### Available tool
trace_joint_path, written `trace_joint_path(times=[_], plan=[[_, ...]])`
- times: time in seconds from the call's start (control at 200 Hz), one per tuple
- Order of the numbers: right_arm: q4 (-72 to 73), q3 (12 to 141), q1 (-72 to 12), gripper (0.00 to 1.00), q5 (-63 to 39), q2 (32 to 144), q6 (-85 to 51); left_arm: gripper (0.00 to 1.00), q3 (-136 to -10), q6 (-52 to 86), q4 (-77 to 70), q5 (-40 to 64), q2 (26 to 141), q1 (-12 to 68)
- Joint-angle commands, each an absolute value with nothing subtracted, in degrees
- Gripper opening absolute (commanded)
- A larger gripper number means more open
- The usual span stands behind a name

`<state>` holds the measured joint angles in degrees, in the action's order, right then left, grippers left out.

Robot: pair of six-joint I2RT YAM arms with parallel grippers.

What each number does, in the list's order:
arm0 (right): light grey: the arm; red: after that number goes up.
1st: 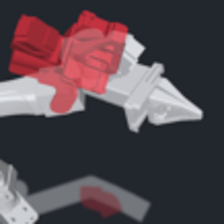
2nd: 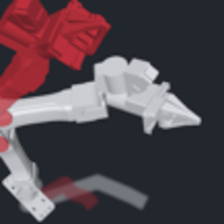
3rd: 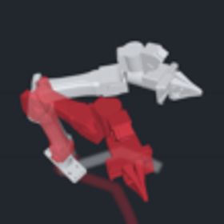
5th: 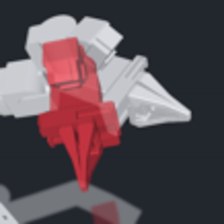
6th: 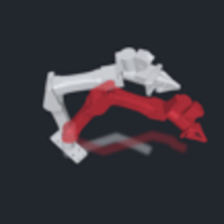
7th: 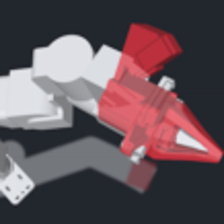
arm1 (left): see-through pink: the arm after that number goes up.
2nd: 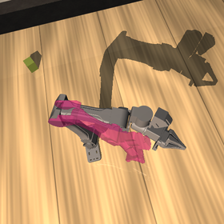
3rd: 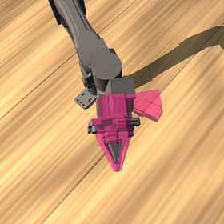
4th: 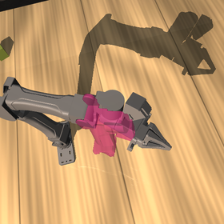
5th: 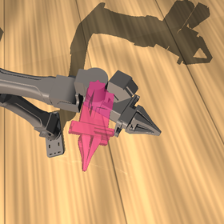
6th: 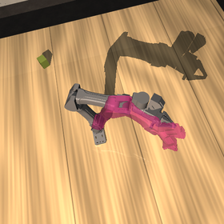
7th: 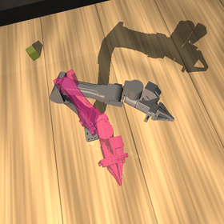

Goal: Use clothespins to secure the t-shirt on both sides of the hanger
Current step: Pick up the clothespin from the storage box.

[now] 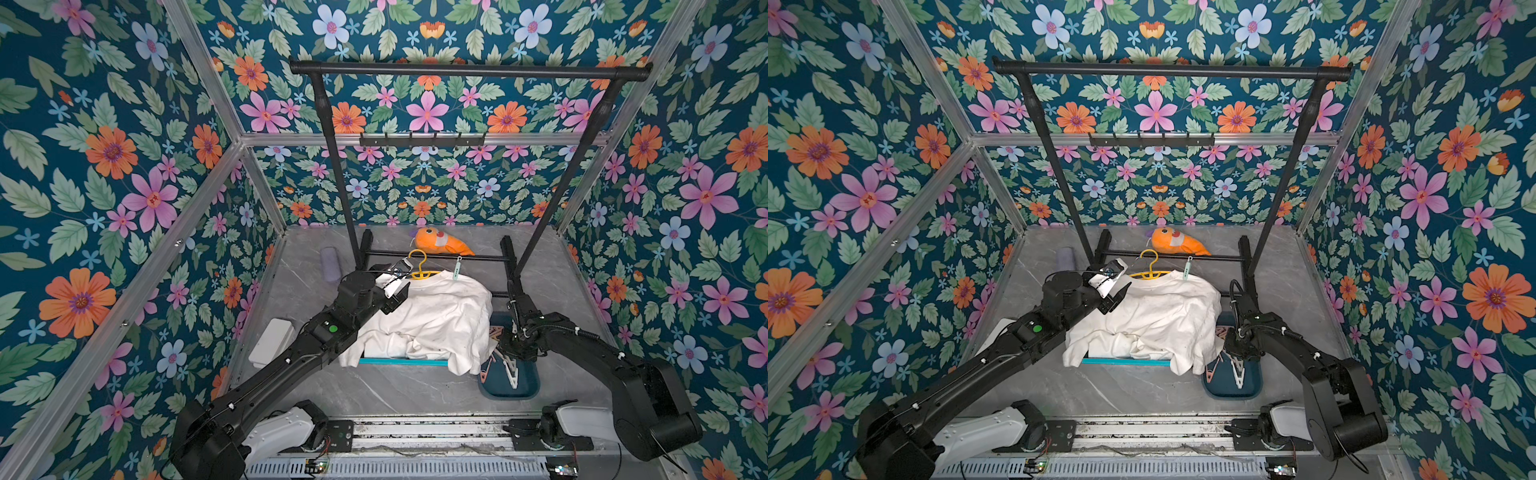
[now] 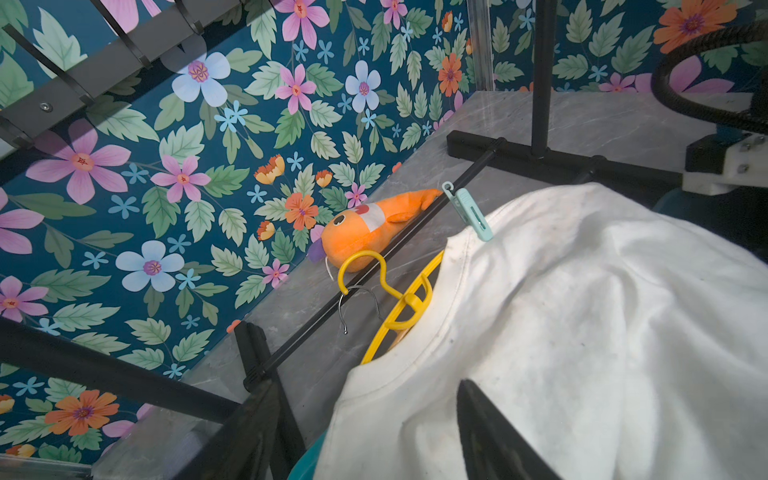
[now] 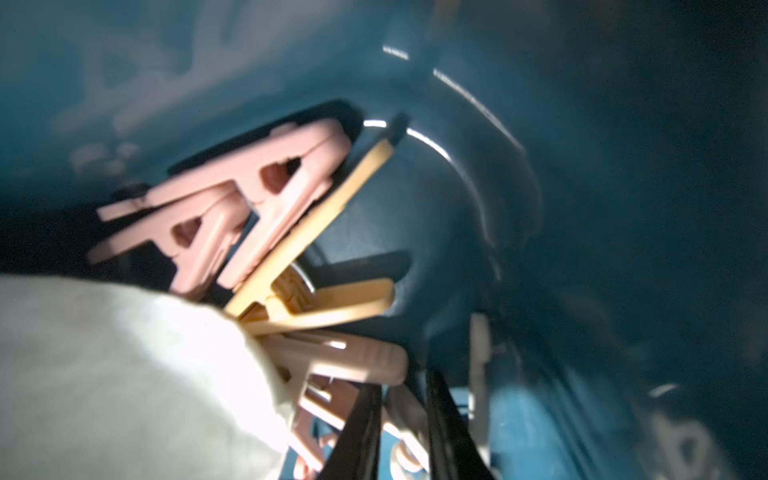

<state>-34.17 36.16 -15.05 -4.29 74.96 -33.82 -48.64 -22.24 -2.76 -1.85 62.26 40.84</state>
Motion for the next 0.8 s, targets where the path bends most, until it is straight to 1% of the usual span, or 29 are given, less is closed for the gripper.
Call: trace_joint_path(times=[0.0,0.335,0.465,0.545,0.6,0.655,0.73,0.795], plan=[[-35.71,36.39,-15.12,0.23,-3.36,74.73,-33.4,0.7,-48.56,-21.11,-3.34,-1.79,61.78,40.81],[-37.61,36.34,-15.25,0.25,-3.58,73.97,-33.55,0.7,-48.25,-21.24,-2.99,-2.08,61.09,40.79],[-37.96,36.69,-15.79,0.2,-2.95,75.68,-33.75,0.7,-48.25,-21.29,-2.74,-2.25,60.76,40.79],[-38.24,37.21,-15.75,0.13,-2.64,76.67,-33.58,0.7,-48.25,-21.43,-2.55,-2.21,60.73,40.79],[-38.48,37.44,-15.8,0.12,-2.32,76.91,-33.65,0.7,-48.17,-21.36,-2.55,-2.26,60.64,40.85],[-38.5,37.44,-15.78,0.07,-1.9,76.36,-33.66,0.7,-48.03,-21.44,-2.55,-2.2,60.61,40.78],[-39.15,37.61,-15.8,0.05,-1.44,74.85,-33.75,0.7,-48.25,-21.29,-2.55,-2.11,60.64,40.82],[-40.1,38.0,-15.8,0.0,-0.85,72.9,-33.84,0.7,-48.5,-21.19,-2.55,-1.8,60.56,40.78]])
